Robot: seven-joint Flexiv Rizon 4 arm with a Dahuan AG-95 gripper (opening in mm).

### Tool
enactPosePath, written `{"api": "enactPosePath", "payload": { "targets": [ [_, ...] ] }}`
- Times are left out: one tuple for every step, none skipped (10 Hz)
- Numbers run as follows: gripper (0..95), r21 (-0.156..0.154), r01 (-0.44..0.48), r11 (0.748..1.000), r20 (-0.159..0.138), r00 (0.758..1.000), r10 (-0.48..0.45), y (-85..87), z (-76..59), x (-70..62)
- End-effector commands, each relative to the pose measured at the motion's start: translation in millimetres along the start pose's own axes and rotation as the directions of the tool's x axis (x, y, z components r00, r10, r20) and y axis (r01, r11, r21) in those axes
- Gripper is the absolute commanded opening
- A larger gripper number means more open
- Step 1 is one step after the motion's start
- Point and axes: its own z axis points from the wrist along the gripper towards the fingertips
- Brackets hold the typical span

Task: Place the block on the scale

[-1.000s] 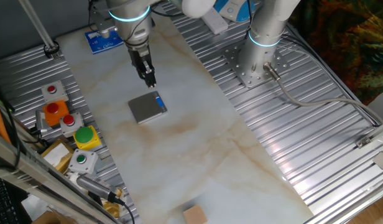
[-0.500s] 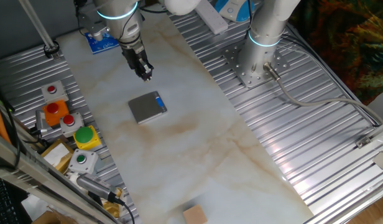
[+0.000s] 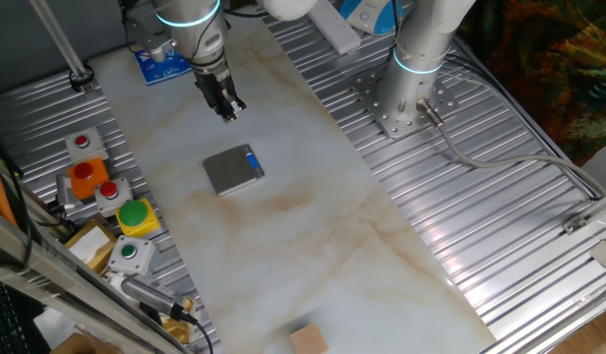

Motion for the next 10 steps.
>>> {"api": "enactPosePath", "payload": {
  "targets": [
    [0.0, -0.002, -0.001, 1.000, -0.001, 1.000, 0.001, -0.2, 0.6, -1.0],
    [0.0, -0.017, -0.015, 1.000, 0.003, 1.000, 0.015, 2.1, 0.8, -2.3],
    [0.0, -0.019, -0.029, 0.999, 0.003, 1.000, 0.029, 10.1, 2.3, -9.8],
    [0.0, -0.022, -0.053, 0.998, 0.002, 0.999, 0.053, 27.7, -0.1, -22.5],
    [0.0, -0.017, -0.083, 0.996, -0.006, 0.997, 0.083, 66.4, -6.0, -41.7],
    [0.0, -0.020, -0.098, 0.995, -0.002, 0.995, 0.098, 97.3, -5.9, -54.2],
    [0.0, -0.034, -0.120, 0.992, 0.002, 0.993, 0.120, 124.9, -4.0, -66.0],
    [0.0, -0.027, -0.130, 0.991, 0.002, 0.992, 0.130, 139.0, -1.9, -72.6],
    [0.0, -0.029, -0.142, 0.989, 0.010, 0.990, 0.142, 157.1, 2.8, -85.2],
    [0.0, -0.031, -0.147, 0.989, 0.012, 0.989, 0.147, 166.1, 6.4, -93.9]
  ]
}}
